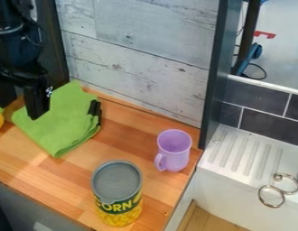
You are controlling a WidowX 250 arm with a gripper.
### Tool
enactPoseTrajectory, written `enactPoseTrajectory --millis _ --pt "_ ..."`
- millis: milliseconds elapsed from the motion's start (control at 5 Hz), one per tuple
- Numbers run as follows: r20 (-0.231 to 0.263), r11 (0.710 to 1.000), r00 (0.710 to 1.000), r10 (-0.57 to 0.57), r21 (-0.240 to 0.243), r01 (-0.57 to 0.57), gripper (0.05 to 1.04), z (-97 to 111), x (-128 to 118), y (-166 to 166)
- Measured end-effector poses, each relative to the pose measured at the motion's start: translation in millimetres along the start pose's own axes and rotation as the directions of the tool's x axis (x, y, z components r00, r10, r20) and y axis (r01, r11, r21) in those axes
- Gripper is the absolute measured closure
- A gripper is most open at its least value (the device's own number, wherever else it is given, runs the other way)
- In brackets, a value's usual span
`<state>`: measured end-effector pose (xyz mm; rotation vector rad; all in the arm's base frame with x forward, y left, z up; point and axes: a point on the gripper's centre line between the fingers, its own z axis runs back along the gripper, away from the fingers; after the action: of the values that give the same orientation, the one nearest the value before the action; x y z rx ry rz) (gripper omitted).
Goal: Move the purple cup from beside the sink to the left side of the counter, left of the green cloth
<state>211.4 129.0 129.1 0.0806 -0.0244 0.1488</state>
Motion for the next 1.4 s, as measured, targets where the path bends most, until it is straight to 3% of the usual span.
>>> enactPoseTrajectory --millis 200,400,800,1000,1200,1400 --pt "-0.019 1.0 1.0 0.005 -0.012 -0.005 0.083 -5.1 -1.7 -2.1" --pt "-0.004 0.999 1.0 -0.018 -0.043 0.017 0.083 -3.6 7.5 -27.3" --pt "0.095 0.983 0.989 -0.116 -0.129 0.128 0.083 -3.3 30.5 -78.7" --pt "0.131 0.963 0.98 -0.151 -0.205 0.176 0.083 -19.8 46.3 -111.2" --pt "0.197 0.957 0.964 -0.177 -0.194 0.215 0.083 -24.4 59.6 -137.6" --pt "0.202 0.96 0.963 -0.176 -0.183 0.214 0.083 -34.4 69.6 -151.9"
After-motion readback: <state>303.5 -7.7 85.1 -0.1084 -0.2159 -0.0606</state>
